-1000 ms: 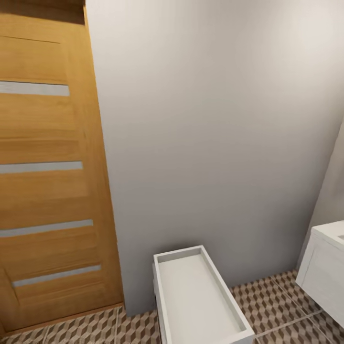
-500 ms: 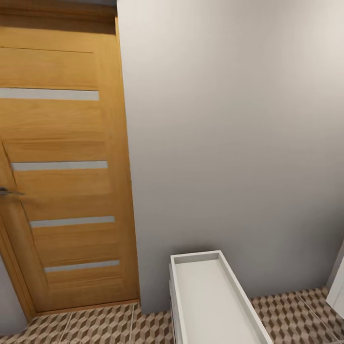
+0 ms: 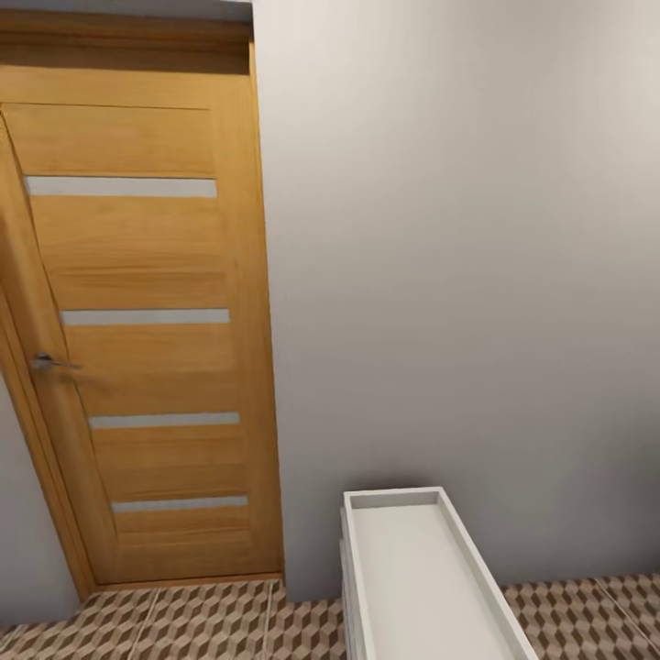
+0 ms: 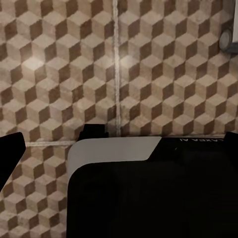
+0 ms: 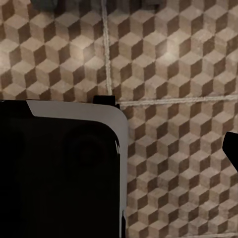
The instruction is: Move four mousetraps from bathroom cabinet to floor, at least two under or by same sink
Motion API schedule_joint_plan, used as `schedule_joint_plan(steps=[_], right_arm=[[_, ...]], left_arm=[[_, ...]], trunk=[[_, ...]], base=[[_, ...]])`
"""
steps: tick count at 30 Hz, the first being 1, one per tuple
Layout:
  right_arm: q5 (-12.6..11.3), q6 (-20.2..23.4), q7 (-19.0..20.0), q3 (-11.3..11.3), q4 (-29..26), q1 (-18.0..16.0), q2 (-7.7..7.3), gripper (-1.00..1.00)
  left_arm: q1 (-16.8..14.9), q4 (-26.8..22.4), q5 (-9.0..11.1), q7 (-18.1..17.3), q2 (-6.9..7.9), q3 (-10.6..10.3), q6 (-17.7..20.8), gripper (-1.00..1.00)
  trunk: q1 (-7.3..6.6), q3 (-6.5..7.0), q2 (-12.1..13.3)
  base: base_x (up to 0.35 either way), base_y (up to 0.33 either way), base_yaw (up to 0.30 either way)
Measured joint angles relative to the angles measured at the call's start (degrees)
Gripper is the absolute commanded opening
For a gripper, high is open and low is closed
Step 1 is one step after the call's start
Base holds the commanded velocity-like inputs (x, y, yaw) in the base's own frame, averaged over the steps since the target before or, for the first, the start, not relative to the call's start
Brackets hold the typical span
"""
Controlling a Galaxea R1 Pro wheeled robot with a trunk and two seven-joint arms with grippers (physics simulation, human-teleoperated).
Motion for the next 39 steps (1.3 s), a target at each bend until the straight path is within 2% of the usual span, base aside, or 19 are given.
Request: schedule_joint_plan(steps=[13,32,39], right_arm=[[0.9,-0.1,0.0,0.4,0.0,0.0,-0.02,1.00],[0.9,-0.2,0.0,0.4,0.0,0.0,0.02,1.00],[0.8,-0.1,0.0,0.4,0.0,0.0,0.05,1.00]], left_arm=[[0.0,0.0,0.1,0.0,0.00,0.0,0.0,1.00],[0.0,0.0,0.1,0.0,0.00,0.0,0.0,1.00],[0.0,0.0,0.1,0.0,0.00,0.0,0.0,1.00]], trunk=[[0.00,-0.49,0.0],[0.00,-1.28,0.0],[0.00,-1.35,0.0]], base=[[0.000,0.000,0.158],[0.000,0.000,0.242],[0.000,0.000,0.103]])
